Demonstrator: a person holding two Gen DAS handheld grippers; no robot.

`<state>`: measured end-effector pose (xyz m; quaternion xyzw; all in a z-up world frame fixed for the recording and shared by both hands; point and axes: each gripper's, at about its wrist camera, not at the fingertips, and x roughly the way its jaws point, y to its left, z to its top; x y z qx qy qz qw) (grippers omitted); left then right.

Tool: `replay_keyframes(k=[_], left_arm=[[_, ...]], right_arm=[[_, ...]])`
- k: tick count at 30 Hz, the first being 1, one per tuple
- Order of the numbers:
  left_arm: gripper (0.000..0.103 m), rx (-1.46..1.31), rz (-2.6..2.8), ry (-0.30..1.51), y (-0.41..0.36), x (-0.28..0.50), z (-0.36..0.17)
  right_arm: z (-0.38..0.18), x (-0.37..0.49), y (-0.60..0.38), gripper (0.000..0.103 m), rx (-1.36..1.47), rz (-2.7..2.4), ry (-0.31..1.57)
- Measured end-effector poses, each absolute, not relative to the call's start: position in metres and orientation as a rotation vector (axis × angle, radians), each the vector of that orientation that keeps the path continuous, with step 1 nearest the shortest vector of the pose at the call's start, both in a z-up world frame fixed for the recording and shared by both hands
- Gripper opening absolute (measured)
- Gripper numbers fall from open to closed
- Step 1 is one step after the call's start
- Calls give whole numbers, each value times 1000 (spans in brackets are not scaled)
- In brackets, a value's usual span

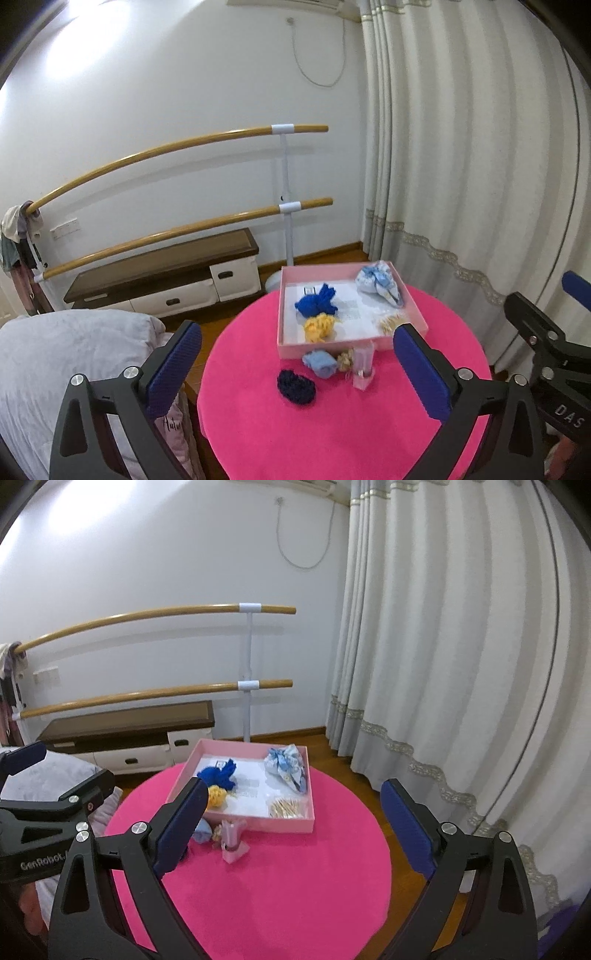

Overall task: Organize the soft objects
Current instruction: 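Withdraw both open tools from the box back over the table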

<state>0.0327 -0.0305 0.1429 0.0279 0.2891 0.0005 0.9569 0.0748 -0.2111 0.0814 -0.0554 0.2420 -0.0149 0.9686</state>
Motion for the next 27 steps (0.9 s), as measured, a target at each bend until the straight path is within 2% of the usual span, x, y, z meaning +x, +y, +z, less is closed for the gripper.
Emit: replay_keyframes(k=[5,16,27], left_arm=[[103,61,7,617,-29,20,127],[103,55,6,703,-30,31,94],[103,37,-15,706,-27,38,96]], right_arm=[[68,64,-212,98,-95,-47,501],[32,49,-214,98,-122,-106,566],[27,50,-224,98,-88,-135,585]])
